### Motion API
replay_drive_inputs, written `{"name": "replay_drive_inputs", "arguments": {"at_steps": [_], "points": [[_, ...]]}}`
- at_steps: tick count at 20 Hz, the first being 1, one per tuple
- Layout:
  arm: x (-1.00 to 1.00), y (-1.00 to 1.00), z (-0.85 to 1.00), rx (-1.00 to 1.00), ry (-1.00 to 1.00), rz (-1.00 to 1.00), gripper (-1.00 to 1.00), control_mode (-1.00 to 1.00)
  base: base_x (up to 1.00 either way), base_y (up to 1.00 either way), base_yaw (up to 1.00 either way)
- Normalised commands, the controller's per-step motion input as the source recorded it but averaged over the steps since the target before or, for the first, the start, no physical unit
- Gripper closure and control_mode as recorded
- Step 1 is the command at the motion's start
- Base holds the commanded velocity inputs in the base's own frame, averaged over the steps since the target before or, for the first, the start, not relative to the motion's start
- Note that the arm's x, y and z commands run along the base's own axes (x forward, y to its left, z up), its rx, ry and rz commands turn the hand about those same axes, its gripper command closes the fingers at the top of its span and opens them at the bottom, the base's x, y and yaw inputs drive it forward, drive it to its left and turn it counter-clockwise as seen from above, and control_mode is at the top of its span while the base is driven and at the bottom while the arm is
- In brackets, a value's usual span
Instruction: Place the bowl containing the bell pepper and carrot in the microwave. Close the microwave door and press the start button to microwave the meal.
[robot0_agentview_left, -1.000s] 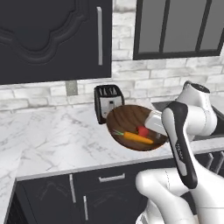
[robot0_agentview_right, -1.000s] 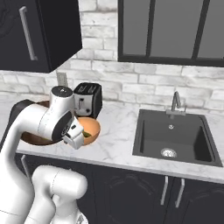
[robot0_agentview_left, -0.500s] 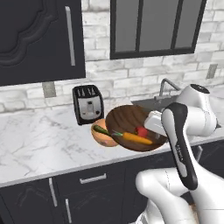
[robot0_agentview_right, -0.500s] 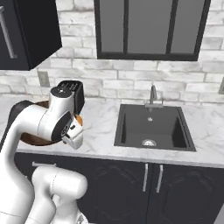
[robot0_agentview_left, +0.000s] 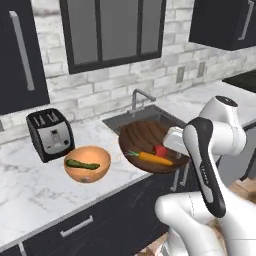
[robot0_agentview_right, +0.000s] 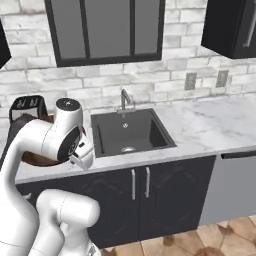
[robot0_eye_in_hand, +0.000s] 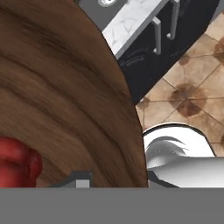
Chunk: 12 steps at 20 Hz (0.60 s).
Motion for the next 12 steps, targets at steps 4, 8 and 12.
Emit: {"name": "replay_drive_inputs", "arguments": {"at_steps": [4,8,12], "points": [[0.0,0.0,0.0,0.0,0.0,0.0,1.0,1.0,-0.16,-0.32,-0.58],[0.0,0.0,0.0,0.0,0.0,0.0,1.0,1.0,0.0,-0.34,-0.57],[0.0,0.0,0.0,0.0,0.0,0.0,1.0,1.0,0.0,-0.35,-0.56]]}}
